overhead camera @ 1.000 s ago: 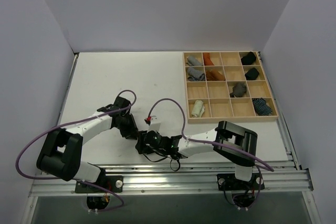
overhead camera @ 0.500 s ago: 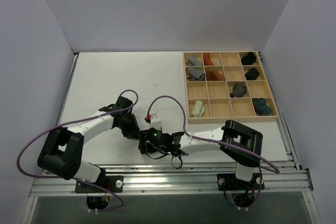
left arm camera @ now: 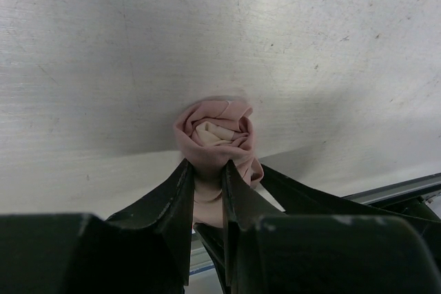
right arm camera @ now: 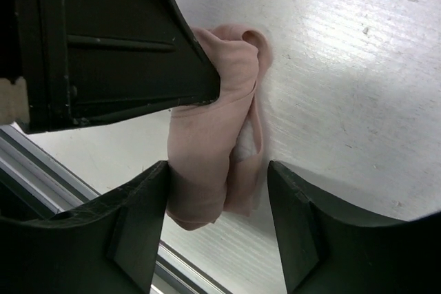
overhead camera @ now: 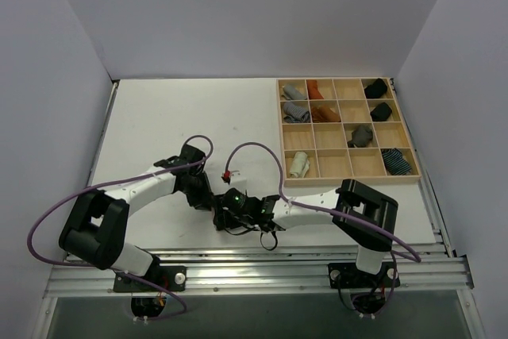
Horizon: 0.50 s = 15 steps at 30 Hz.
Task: Roll the underwear
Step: Place the rolled underwear into the container
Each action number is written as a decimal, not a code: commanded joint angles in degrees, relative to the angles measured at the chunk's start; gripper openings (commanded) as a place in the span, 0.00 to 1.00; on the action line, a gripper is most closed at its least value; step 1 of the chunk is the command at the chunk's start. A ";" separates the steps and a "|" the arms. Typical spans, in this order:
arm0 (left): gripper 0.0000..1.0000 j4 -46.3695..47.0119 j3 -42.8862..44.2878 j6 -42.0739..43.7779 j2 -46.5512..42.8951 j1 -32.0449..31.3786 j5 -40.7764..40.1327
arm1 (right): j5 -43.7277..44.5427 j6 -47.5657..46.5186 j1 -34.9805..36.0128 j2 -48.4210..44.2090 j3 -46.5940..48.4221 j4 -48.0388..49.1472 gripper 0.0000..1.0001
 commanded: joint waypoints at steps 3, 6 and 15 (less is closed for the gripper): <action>0.14 -3.80 -1.12 0.32 2.77 -0.99 -8.21 | -1.77 2.44 -1.21 0.51 -2.33 1.92 0.38; 0.14 -4.41 -0.15 -0.21 1.71 -0.99 -8.21 | -2.21 4.02 -1.21 -0.63 -4.36 3.06 0.21; 0.38 -16.43 12.99 0.13 -0.57 2.52 -6.45 | 0.50 6.67 -1.12 -8.26 -9.90 -2.20 0.00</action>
